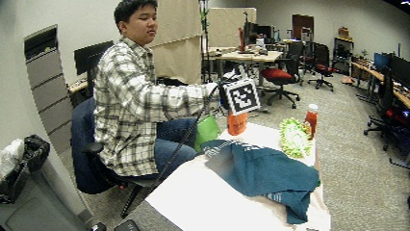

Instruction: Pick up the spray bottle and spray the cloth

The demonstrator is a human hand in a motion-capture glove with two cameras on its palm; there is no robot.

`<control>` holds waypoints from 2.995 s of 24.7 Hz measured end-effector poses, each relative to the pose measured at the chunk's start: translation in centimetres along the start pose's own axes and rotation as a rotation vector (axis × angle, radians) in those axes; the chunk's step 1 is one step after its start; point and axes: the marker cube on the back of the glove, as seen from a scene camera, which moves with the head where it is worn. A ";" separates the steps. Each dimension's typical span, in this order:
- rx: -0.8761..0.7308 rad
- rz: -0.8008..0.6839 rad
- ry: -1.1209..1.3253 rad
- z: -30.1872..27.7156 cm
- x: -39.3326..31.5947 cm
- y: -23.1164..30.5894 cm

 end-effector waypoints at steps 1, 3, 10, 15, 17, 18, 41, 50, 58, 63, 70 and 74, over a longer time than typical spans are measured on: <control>0.000 0.000 -0.002 0.4 0.3 -0.1; 0.007 0.005 -0.002 1.1 0.9 -0.4; 0.060 0.011 0.036 2.3 2.8 -1.1; 0.040 0.027 0.050 2.9 3.9 -0.9; 0.046 0.033 0.044 3.0 4.1 -1.1; 0.050 0.037 0.037 2.9 4.1 -1.1; -0.027 0.053 -0.054 2.0 4.9 -1.0; -0.076 0.070 -0.066 1.7 6.0 0.8; -0.025 0.046 0.094 -0.8 5.4 2.9; -0.121 0.069 0.575 -3.5 3.9 7.1; -0.159 0.124 1.168 -7.9 0.2 15.9; -0.178 0.123 1.309 -9.0 -1.2 23.9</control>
